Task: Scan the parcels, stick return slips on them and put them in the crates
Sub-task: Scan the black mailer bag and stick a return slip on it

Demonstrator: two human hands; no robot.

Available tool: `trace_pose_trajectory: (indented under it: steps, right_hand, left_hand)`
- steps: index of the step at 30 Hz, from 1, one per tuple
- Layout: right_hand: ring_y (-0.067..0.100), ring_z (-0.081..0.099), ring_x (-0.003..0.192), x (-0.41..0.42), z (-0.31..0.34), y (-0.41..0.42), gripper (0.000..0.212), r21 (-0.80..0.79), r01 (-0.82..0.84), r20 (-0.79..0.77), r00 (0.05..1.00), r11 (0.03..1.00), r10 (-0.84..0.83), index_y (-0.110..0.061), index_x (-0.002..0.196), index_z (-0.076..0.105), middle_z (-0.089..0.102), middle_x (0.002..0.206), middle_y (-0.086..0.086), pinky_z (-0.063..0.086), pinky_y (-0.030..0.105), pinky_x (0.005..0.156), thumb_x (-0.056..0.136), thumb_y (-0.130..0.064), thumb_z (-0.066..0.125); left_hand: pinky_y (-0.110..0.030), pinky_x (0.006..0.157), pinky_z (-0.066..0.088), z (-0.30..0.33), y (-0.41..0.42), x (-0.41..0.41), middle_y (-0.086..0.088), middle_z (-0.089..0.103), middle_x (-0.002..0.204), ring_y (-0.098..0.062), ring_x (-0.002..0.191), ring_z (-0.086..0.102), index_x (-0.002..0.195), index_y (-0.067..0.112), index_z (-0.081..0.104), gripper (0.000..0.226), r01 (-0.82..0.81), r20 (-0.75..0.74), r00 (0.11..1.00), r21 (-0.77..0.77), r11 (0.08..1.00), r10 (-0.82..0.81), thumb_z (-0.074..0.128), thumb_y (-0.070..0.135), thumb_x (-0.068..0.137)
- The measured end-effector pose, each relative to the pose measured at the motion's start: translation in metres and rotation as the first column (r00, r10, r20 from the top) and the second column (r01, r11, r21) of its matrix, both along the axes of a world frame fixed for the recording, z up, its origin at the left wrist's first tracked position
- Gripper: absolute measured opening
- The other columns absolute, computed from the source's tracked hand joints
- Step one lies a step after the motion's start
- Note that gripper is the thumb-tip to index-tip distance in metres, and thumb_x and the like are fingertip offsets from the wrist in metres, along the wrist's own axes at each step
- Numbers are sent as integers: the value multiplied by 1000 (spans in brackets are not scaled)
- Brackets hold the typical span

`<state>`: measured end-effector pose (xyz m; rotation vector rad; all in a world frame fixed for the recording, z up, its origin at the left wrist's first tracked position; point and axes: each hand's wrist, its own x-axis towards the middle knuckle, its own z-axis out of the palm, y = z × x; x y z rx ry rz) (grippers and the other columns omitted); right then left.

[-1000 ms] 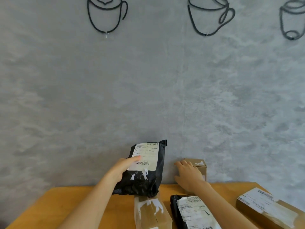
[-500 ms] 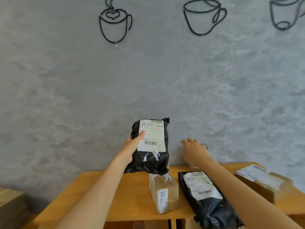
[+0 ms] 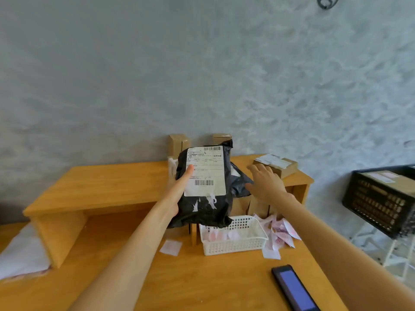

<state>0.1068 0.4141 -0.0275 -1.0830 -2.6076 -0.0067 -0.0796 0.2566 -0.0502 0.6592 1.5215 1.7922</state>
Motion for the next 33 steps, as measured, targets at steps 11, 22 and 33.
trace_pose_trajectory:
  steps: [11, 22, 33]
  right_hand:
    - [27, 43, 127, 106, -101, -2, 40, -158, 170, 44, 985, 973, -165, -18, 129, 48, 50, 134, 4, 44, 38, 96, 95, -36, 53]
    - [27, 40, 129, 146, -234, 25, 61, -378, 264, 267, 949, 887, -169, -13, 137, 38, 45, 138, 6, 43, 39, 95, 94, -56, 48]
    - [28, 32, 135, 134, -296, 32, 105, -426, 478, 357, 869, 768, -343, 0, 151, 11, 32, 148, 11, 38, 35, 102, 85, -70, 50]
  left_hand:
    - [-31, 74, 55, -105, -3, 86, 2, 74, 102, -17, 95, 69, 119, 22, 64, 37, 51, 52, 998, -161, 986, -44, 64, 44, 90]
    - [-27, 74, 52, -210, 23, 135, 1, 70, 110, -18, 99, 66, 120, 21, 62, 41, -113, 103, 983, -324, 939, 154, 61, 49, 90]
    - [-22, 68, 42, -252, 40, 152, 7, 60, 100, -13, 92, 55, 112, 25, 52, 27, -259, 3, 957, -445, 857, 291, 44, 47, 99]
